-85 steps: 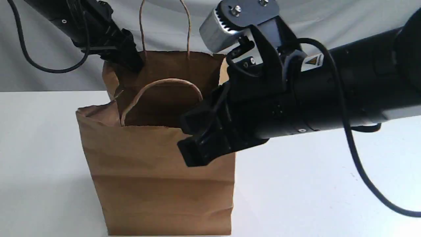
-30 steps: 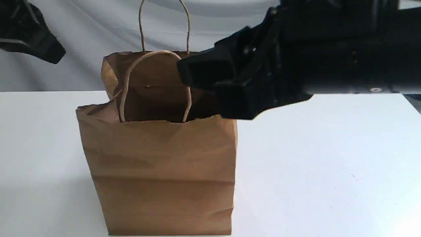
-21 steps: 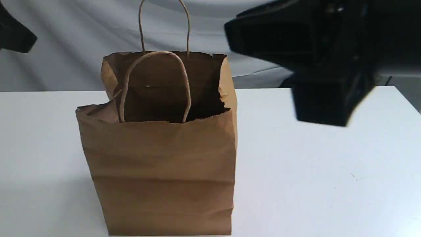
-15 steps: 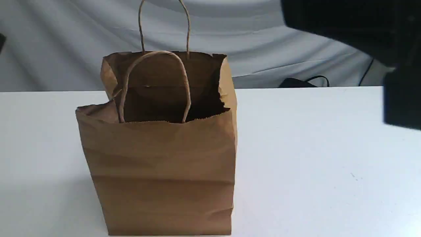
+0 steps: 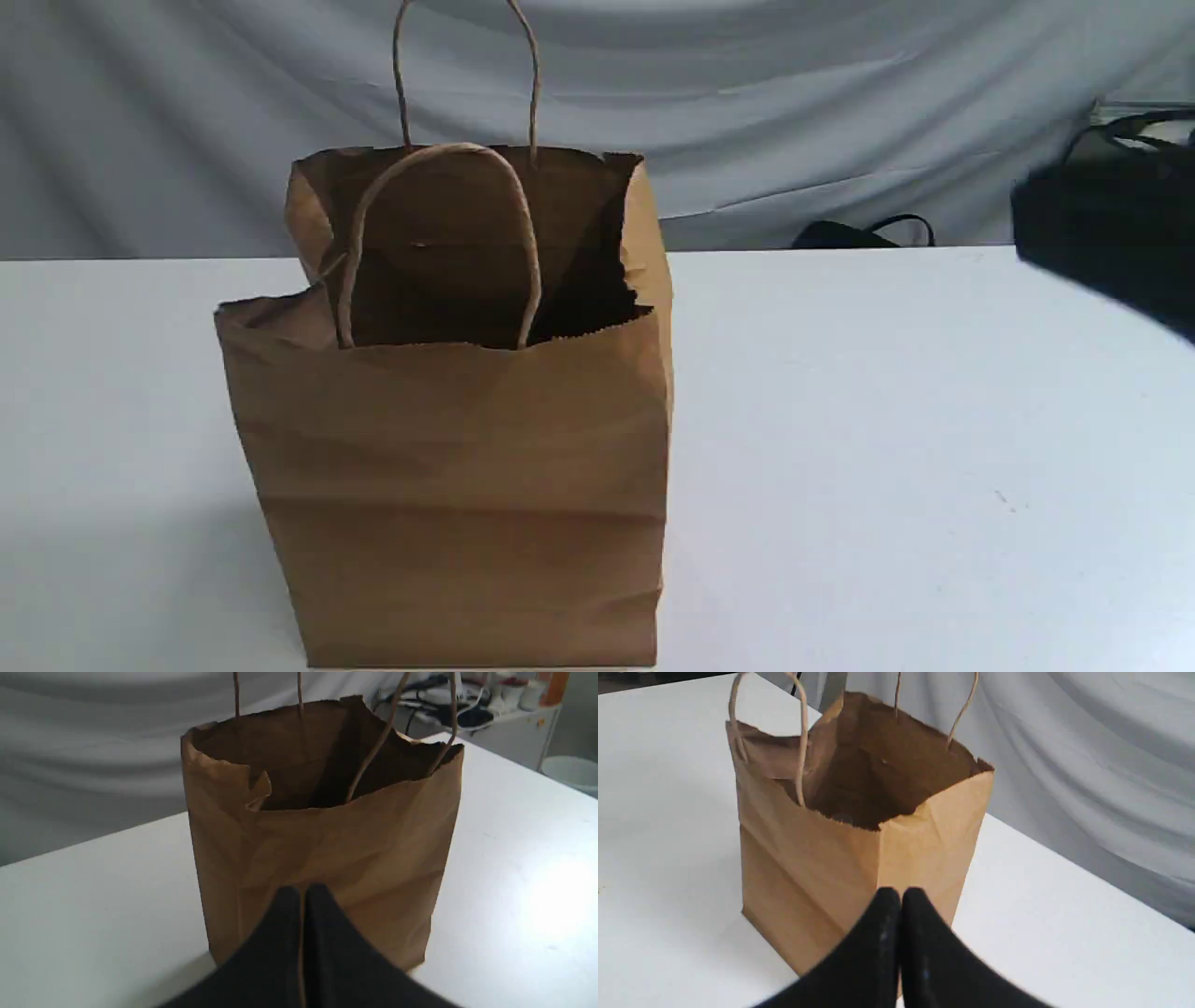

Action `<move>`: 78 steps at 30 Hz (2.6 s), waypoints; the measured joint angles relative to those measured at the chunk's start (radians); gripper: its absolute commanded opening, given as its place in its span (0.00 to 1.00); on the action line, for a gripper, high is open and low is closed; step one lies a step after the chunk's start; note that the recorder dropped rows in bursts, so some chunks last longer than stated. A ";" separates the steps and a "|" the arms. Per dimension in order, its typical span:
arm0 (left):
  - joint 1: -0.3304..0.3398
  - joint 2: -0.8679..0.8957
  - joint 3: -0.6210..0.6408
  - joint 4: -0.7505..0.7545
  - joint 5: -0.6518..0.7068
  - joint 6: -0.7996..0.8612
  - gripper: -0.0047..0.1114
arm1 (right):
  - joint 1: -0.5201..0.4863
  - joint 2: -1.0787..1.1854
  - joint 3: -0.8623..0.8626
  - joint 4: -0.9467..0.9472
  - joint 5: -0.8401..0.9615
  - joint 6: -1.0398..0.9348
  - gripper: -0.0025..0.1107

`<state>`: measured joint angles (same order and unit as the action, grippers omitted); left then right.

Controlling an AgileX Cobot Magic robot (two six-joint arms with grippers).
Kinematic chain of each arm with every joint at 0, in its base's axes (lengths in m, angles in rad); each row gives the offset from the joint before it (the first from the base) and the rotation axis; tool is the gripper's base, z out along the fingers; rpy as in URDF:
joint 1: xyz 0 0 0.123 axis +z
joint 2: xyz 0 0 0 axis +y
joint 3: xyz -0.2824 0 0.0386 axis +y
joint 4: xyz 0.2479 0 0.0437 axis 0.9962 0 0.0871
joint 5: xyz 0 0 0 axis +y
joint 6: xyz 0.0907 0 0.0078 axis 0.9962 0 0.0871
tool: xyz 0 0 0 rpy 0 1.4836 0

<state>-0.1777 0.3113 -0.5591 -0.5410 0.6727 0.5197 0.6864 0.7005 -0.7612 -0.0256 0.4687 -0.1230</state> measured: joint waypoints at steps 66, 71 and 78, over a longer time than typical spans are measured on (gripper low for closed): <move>0.000 -0.310 0.221 -0.042 -0.189 0.014 0.04 | -0.207 -0.072 0.385 0.050 -0.711 0.095 0.02; 0.000 -0.310 0.221 -0.042 -0.189 0.014 0.04 | -0.300 -0.204 0.513 0.043 -0.803 0.123 0.02; 0.000 -0.310 0.221 -0.042 -0.189 0.014 0.04 | -0.483 -0.351 0.622 -0.002 -0.828 0.152 0.02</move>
<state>-0.1777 0.0016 -0.3382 -0.5832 0.4832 0.5341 0.2038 0.3492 -0.1397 -0.0275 -0.3597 0.0290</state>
